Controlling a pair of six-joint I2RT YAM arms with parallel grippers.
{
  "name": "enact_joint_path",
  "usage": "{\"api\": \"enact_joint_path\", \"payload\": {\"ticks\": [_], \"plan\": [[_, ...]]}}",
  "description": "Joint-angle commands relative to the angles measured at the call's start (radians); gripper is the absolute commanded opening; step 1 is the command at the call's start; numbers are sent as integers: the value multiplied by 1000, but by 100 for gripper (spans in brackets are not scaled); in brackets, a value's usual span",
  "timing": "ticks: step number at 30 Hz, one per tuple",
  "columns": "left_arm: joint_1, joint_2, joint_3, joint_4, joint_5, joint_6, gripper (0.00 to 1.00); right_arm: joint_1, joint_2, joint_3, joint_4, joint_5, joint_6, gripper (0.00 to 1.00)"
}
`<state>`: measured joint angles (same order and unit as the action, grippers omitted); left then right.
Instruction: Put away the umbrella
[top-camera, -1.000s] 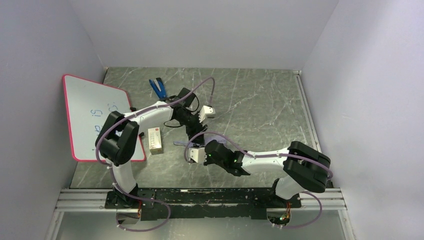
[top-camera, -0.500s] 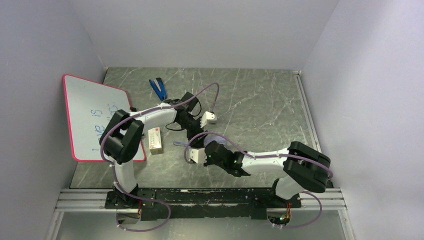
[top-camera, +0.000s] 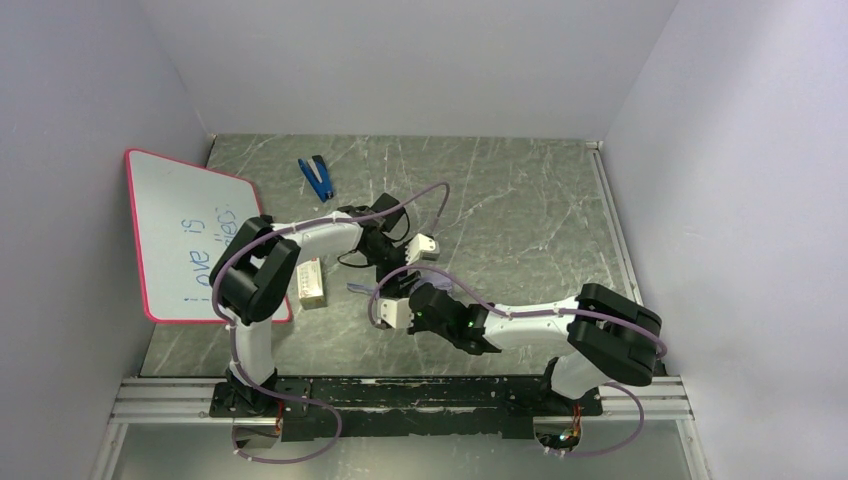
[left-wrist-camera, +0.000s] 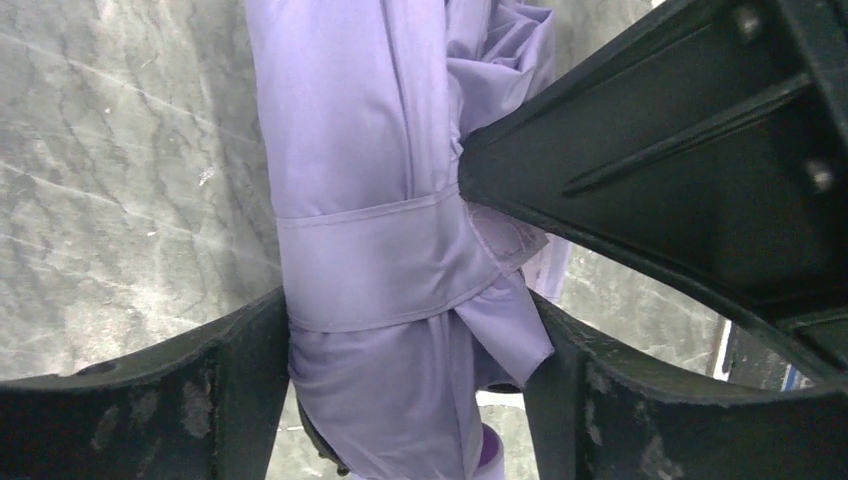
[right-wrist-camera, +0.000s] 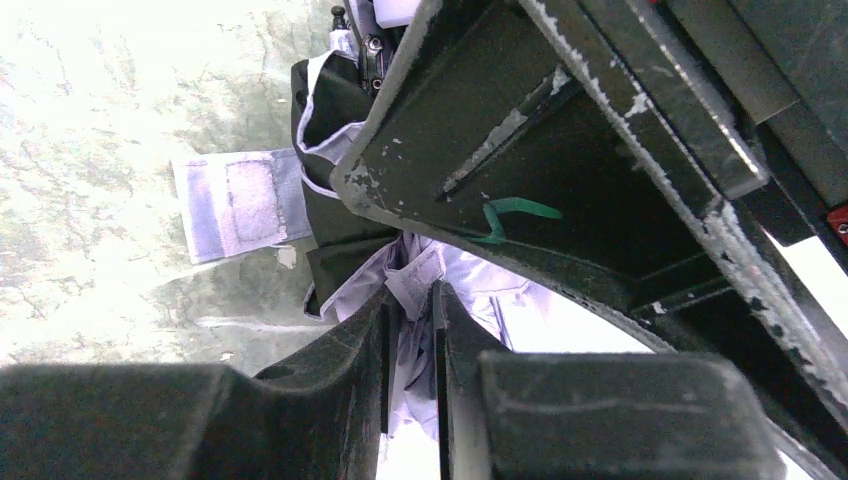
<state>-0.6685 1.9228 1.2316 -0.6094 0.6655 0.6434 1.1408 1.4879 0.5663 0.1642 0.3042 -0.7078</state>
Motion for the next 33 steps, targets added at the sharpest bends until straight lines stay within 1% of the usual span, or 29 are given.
{"api": "enact_joint_path", "payload": {"ticks": [1, 3, 9, 12, 15, 17, 18, 20, 22, 25, 27, 29, 33], "plan": [[-15, 35, -38, -35, -72, -5, 75, 8, 48, -59, -206, -74, 59, 21], [-16, 34, -38, -31, -86, -5, 67, 9, 48, -58, -204, -74, 62, 21], [-16, 38, -37, -42, -100, 2, 48, 10, 36, -69, -181, -72, 72, 21], [-19, 41, -46, -35, -127, -2, 35, 10, 20, -76, -168, -67, 78, 23], [-21, 47, -53, -13, -177, -25, 16, 10, -9, -80, -134, -62, 80, 33], [-22, 58, -48, -11, -205, -37, 6, 10, -44, -81, -124, -59, 80, 43], [-22, 64, -45, -9, -222, -47, 5, 10, -70, -82, -119, -58, 83, 47], [-22, 74, -33, -5, -249, -64, 5, 10, -135, -84, -116, -57, 96, 54], [-22, 84, -23, -8, -269, -76, 5, 10, -218, -89, -114, -58, 123, 56], [-22, 94, -15, -5, -300, -93, 5, 11, -378, -103, -106, -55, 200, 57], [-22, 96, -18, 0, -317, -103, 5, 10, -480, -119, -93, -38, 286, 57], [-22, 97, -20, 5, -331, -115, 5, 10, -574, -132, -82, 10, 400, 57], [-22, 103, -24, 20, -354, -155, 5, 9, -714, -159, -111, 185, 689, 56]]}}
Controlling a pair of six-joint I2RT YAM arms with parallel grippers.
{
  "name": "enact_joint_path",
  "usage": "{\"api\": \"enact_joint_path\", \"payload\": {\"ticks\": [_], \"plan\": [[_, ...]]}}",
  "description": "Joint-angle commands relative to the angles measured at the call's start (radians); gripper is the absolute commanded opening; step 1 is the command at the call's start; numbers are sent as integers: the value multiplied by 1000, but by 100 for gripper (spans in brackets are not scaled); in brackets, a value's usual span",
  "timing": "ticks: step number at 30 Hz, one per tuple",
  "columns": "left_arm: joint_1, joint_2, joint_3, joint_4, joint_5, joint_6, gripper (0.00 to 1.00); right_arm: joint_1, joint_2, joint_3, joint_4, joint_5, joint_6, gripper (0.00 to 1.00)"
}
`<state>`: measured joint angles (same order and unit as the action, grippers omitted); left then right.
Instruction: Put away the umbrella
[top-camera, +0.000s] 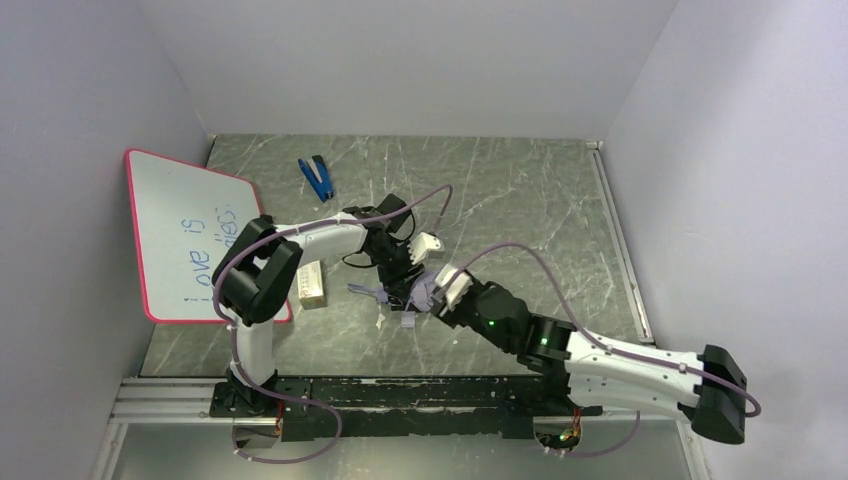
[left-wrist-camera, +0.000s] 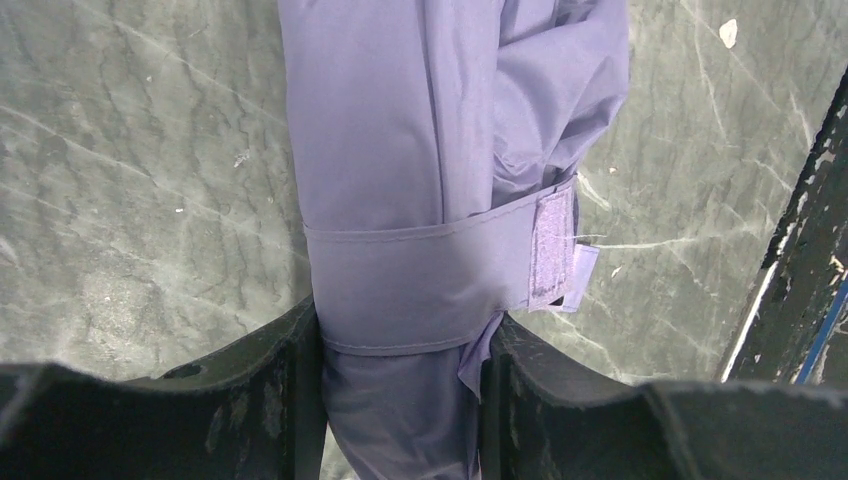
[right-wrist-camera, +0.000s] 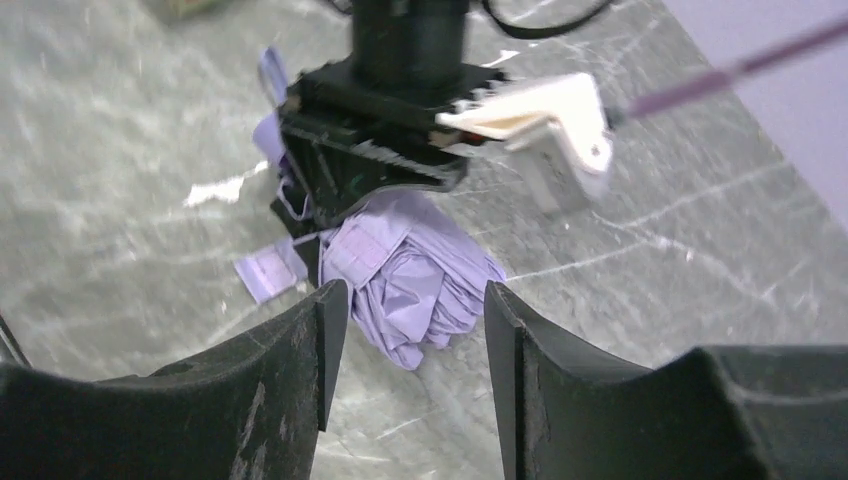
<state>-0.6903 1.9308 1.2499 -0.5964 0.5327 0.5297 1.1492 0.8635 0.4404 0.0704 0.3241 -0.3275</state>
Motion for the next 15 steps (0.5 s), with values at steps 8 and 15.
{"api": "enact_joint_path", "payload": {"ticks": [8, 15], "plan": [[1, 84, -75, 46, -250, -118, 5, 0, -227, -59, -176, 349, 867, 56], [1, 40, -118, 72, -295, -197, 5, 0, -165, -58, -247, 309, 1116, 53]]}}
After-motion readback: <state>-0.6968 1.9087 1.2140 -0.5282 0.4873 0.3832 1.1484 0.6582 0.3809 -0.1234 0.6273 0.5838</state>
